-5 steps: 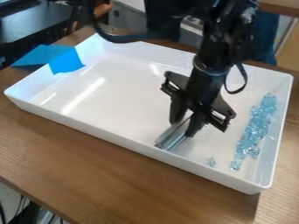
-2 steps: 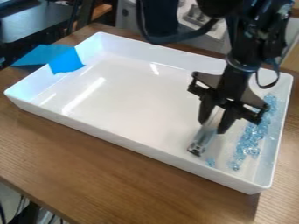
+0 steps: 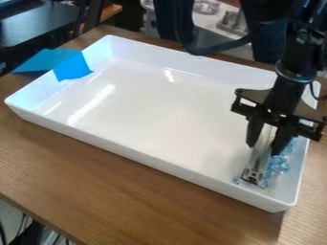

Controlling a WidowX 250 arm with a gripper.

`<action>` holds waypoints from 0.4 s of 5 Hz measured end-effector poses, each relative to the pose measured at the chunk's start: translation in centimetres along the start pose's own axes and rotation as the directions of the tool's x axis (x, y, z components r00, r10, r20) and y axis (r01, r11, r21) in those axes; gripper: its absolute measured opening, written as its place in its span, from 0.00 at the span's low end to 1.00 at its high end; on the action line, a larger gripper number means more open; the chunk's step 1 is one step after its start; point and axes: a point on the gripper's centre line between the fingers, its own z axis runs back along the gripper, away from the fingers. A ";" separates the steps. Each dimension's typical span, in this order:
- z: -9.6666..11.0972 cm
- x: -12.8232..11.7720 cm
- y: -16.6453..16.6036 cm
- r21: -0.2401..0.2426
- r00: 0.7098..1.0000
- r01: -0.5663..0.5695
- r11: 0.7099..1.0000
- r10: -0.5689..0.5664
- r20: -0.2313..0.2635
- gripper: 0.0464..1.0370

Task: Sweep into pile

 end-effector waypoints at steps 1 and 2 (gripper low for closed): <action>0.3 0.3 0.6 -0.056 0.999 -0.037 0.998 0.036 -0.022 0.31; 2.6 1.5 4.3 -0.112 0.999 -0.049 0.993 0.050 0.001 0.31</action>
